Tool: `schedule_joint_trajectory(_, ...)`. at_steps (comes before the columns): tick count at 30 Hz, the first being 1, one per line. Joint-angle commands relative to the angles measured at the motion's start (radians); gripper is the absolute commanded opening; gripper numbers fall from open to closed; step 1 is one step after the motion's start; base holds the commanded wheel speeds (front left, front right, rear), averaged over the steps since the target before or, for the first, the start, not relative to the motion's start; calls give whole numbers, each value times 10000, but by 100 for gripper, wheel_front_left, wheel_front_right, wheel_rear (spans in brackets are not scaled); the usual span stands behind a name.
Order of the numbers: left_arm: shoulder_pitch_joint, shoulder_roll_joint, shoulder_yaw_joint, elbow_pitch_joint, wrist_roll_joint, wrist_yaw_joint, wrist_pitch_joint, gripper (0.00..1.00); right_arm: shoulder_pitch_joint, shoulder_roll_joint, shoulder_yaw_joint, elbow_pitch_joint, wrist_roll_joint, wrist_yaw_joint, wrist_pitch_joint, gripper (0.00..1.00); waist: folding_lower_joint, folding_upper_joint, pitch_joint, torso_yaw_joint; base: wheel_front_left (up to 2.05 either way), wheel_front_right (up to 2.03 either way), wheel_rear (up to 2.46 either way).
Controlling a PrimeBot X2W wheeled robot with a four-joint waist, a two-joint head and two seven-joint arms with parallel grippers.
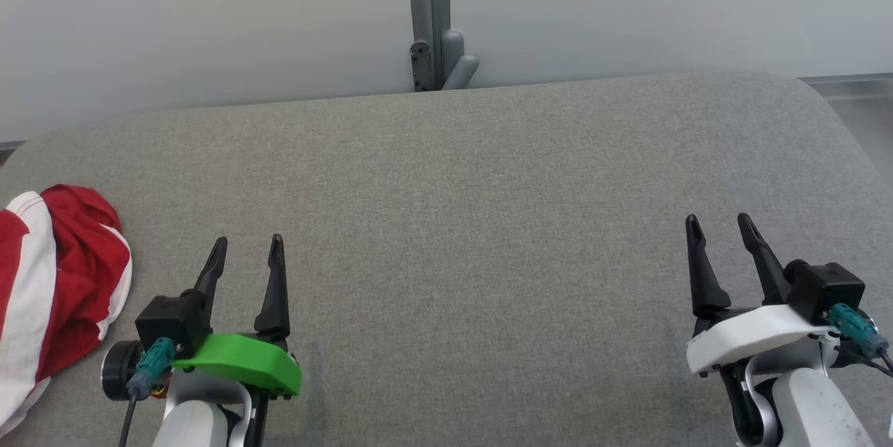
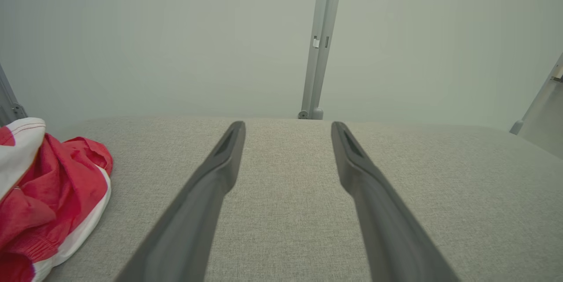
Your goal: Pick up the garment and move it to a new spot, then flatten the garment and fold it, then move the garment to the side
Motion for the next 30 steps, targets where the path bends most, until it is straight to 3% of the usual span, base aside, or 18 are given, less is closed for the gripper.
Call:
schedule_joint_trajectory(1,-220,48,34,46,203,6,50,100,-152,-22,51,18,-132,3,-133,100,0,0,1,-2,0,0,0)
schedule_joint_trajectory(16,-321,134,-21,271,808,100,331,100,-191,61,203,359,-166,2,-566,100,0,0,-43,5,0,0,0)
schedule_joint_trajectory(30,-202,121,-89,105,525,253,571,100,-225,83,145,574,-47,2,-515,100,0,0,-20,20,0,0,0)
